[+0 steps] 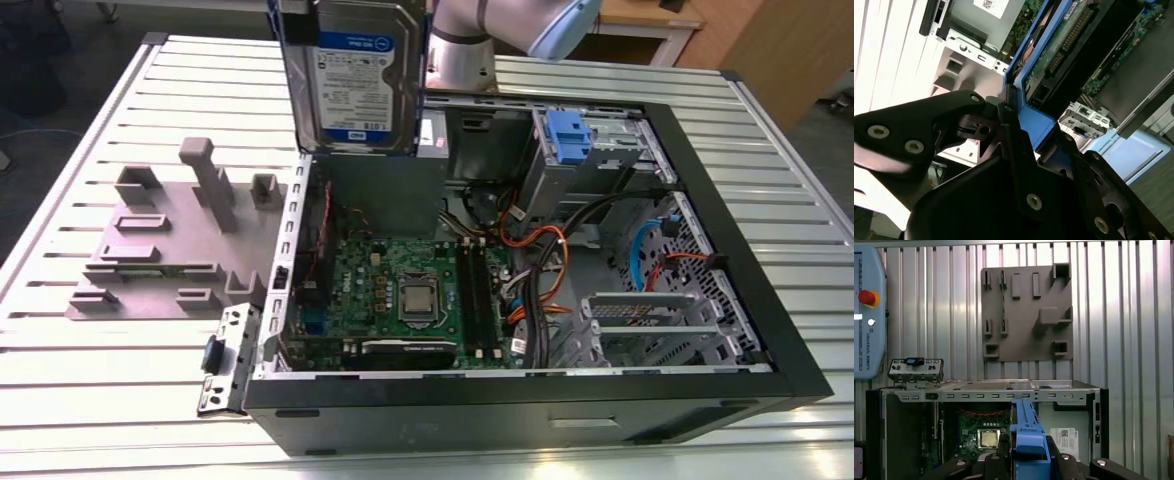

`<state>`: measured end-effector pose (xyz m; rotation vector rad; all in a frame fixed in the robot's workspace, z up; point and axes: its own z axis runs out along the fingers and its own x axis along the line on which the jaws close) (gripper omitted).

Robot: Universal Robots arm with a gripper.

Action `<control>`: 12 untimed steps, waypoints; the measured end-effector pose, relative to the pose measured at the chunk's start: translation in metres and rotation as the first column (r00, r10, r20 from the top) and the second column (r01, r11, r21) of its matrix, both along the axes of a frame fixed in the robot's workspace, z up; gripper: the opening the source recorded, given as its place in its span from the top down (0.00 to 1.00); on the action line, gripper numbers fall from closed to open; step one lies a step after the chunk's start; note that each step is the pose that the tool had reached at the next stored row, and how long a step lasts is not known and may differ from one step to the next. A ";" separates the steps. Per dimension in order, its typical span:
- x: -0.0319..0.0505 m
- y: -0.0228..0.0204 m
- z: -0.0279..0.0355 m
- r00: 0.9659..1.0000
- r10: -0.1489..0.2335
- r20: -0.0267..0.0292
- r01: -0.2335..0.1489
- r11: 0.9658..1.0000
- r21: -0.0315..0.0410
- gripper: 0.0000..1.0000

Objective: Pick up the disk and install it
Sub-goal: 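Pick up the disk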

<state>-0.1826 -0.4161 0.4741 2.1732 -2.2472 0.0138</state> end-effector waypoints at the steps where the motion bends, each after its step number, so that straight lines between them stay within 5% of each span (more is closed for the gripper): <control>1: 0.0017 -0.0012 -0.0003 1.000 0.000 0.000 0.000 1.000 0.000 0.64; 12: 0.0437 -0.0033 -0.0014 1.000 0.000 0.000 0.000 1.000 0.000 0.64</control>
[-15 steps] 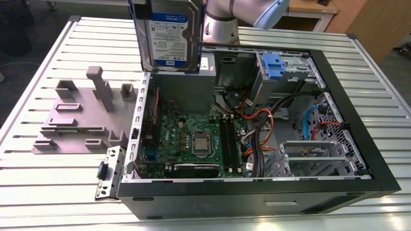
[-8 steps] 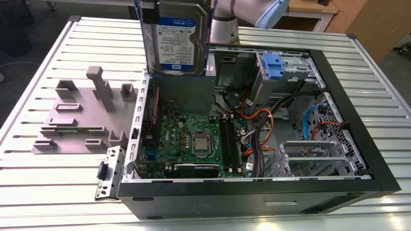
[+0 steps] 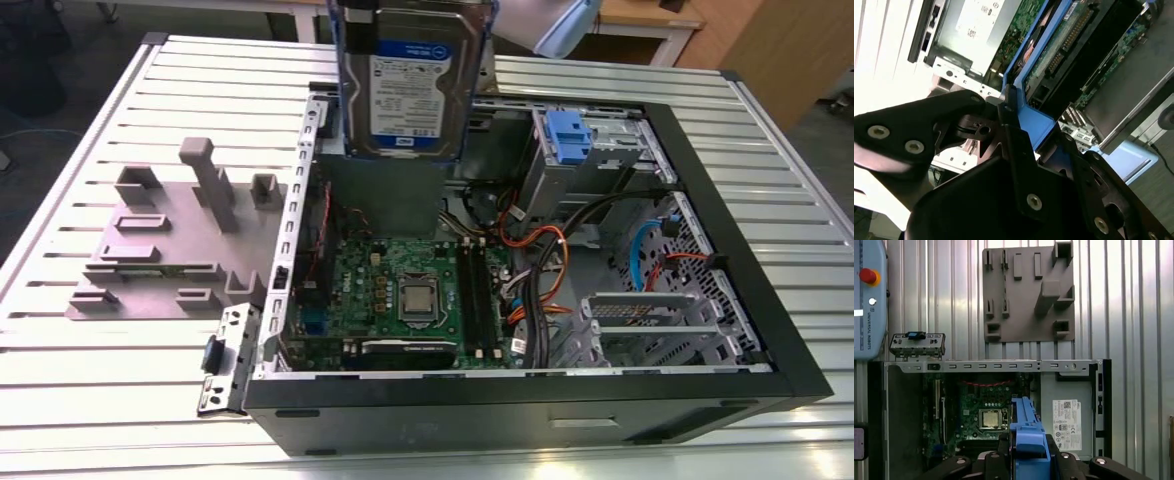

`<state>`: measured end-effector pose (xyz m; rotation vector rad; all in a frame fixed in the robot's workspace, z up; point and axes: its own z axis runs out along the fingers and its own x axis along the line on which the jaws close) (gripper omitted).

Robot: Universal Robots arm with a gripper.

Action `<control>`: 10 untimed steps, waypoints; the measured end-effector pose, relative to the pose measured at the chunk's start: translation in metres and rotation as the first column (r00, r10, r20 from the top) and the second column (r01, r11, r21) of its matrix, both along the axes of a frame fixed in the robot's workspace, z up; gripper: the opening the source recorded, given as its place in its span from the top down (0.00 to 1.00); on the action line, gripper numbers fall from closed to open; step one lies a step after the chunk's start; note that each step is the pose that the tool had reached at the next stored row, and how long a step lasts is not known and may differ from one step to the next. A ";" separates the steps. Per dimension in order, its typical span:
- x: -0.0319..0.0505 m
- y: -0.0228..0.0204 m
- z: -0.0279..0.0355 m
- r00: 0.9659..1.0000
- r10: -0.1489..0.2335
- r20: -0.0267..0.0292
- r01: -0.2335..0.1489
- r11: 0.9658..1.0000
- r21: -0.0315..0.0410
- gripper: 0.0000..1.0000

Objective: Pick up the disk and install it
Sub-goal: 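Pick up the disk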

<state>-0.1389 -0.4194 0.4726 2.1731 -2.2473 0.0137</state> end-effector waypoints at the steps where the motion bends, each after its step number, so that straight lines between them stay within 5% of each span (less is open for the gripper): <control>1: 0.0041 0.0000 -0.0001 1.000 0.000 0.000 0.000 1.000 0.000 0.64; 5: 0.0153 -0.0019 -0.0009 1.000 0.000 0.000 0.000 1.000 0.000 0.64; 10: 0.0189 -0.0088 -0.0020 1.000 -0.001 0.000 0.001 1.000 0.000 0.64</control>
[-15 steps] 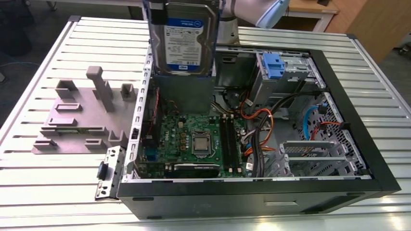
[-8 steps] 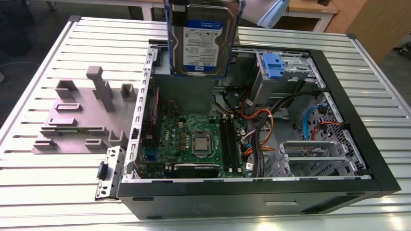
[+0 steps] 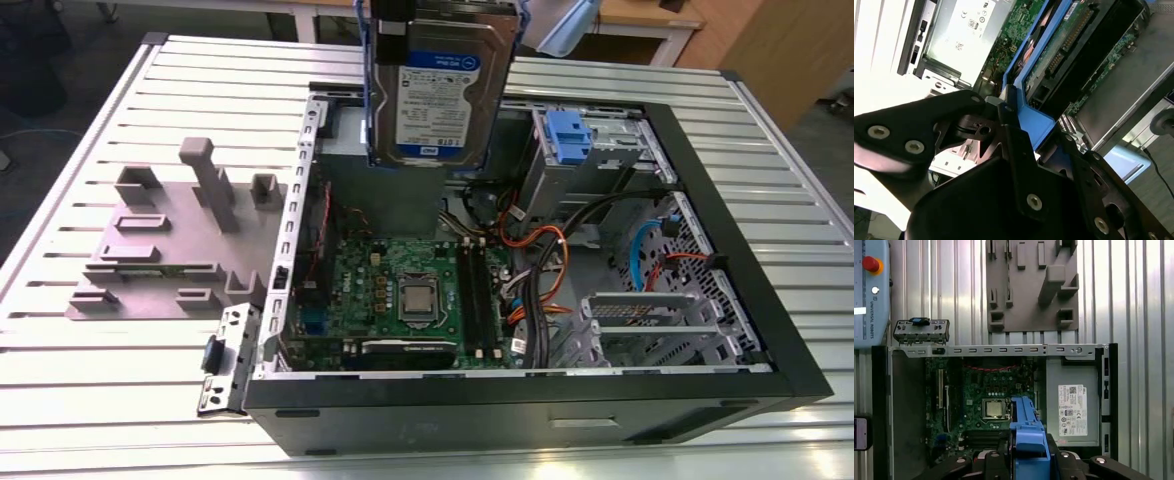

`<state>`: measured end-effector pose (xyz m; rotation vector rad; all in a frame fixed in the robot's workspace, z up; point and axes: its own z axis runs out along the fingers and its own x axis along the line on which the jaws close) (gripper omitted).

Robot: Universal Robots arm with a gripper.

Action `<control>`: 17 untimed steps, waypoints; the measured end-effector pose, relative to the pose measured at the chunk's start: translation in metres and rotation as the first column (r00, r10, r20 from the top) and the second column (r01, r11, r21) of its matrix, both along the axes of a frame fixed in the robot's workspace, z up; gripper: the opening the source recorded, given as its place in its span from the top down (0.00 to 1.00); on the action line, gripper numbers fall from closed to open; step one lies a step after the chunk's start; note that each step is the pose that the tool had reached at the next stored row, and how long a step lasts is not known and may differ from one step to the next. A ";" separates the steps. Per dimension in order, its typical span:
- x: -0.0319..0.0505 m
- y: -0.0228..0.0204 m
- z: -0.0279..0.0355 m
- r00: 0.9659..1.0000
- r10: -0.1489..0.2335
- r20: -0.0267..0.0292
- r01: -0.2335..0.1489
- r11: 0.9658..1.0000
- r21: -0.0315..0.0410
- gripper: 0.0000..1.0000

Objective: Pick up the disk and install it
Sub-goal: 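Pick up the disk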

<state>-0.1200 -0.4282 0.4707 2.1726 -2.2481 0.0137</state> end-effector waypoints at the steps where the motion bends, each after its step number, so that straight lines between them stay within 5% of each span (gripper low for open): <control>1: 0.0001 0.0000 0.0000 1.000 0.000 0.000 0.000 1.000 0.000 0.64; 17: 0.0006 -0.0013 0.0001 1.000 0.000 0.000 0.000 1.000 0.000 0.64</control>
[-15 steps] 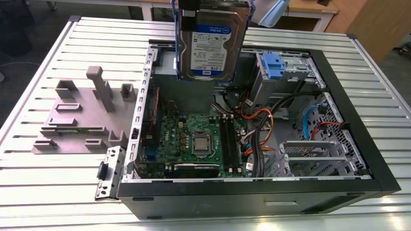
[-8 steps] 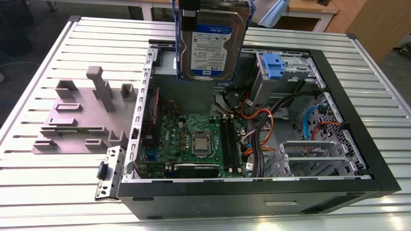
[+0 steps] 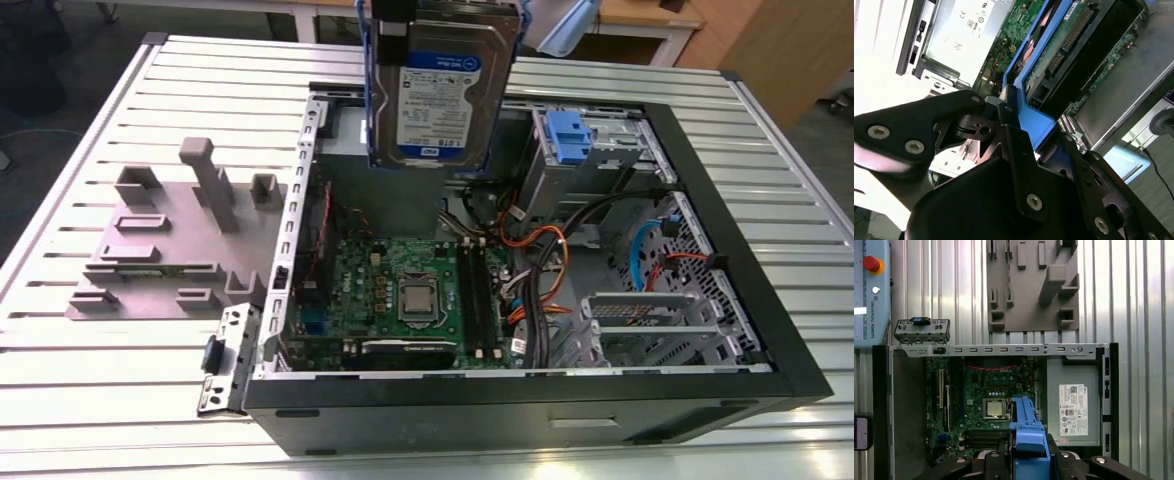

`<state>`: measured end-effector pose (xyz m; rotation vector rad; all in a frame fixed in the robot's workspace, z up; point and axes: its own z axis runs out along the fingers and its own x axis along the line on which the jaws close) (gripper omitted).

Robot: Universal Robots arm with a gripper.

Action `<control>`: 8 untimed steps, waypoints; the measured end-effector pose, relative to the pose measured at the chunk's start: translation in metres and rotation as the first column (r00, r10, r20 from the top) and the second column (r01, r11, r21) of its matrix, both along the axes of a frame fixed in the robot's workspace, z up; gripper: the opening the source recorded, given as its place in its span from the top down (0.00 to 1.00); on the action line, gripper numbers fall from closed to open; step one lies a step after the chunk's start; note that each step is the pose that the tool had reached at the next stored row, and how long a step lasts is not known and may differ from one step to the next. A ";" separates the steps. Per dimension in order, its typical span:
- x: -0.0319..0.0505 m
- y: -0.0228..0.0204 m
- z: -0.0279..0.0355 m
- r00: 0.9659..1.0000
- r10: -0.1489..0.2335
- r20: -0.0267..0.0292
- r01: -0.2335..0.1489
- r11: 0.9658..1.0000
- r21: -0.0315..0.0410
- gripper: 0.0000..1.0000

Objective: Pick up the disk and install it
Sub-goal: 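Pick up the disk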

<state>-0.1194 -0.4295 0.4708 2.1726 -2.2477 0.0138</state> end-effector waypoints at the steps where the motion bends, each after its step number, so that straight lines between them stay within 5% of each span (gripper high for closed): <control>1: -0.0001 -0.0007 0.0000 1.000 0.000 0.000 0.000 1.000 0.000 0.64; 8: -0.0001 -0.0060 -0.0001 1.000 0.000 0.000 0.000 1.000 0.000 0.64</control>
